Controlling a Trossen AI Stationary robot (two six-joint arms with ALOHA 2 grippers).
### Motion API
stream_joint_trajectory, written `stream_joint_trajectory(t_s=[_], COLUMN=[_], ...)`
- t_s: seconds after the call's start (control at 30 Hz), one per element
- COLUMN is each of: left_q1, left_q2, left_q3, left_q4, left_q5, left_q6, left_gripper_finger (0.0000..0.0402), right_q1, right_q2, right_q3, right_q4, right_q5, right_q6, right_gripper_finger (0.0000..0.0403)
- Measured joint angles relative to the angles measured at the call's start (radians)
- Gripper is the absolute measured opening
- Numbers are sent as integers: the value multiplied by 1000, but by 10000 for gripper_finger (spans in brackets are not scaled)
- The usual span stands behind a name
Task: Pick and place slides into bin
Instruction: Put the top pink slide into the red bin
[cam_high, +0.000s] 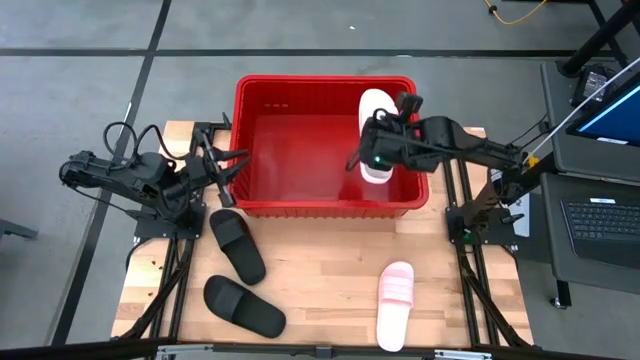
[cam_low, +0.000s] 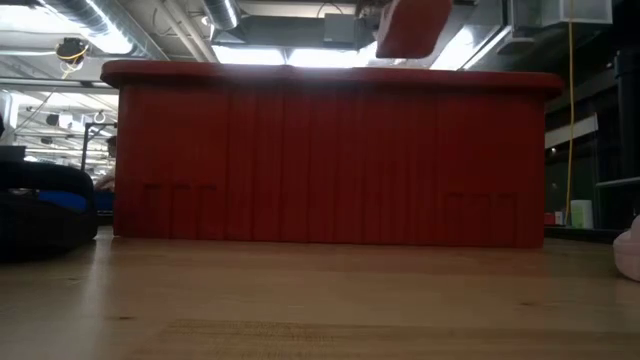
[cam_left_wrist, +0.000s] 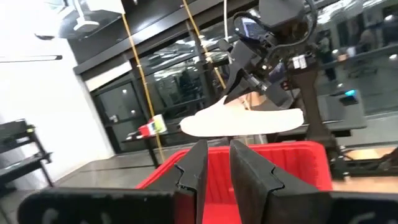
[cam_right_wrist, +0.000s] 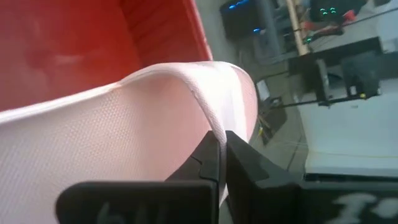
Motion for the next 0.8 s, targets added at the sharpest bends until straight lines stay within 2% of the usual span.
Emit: stream_joint_trajectory(t_s=[0.17, 0.5, 0.63, 0.8], left_q1=[0, 0, 0, 0], left_q2=[0, 0, 1, 1], left_q3=[0, 0, 0, 0], left_q4=[-9, -21, -21, -21], left_q5=[-19, -30, -39, -52], left_q6=[2, 2, 2, 2], left_gripper_finger=[63, 63, 63, 63], right_q1=[-58, -90, -96, -107], right_q2=[0, -2, -2, -1], right_q3=[0, -13, -73, -222], right_q4=[0, 9, 11, 27], right_q5=[-72, -105, -105, -104], right_q6=[-63, -99, -72, -28], right_gripper_finger=[12, 11, 11, 11])
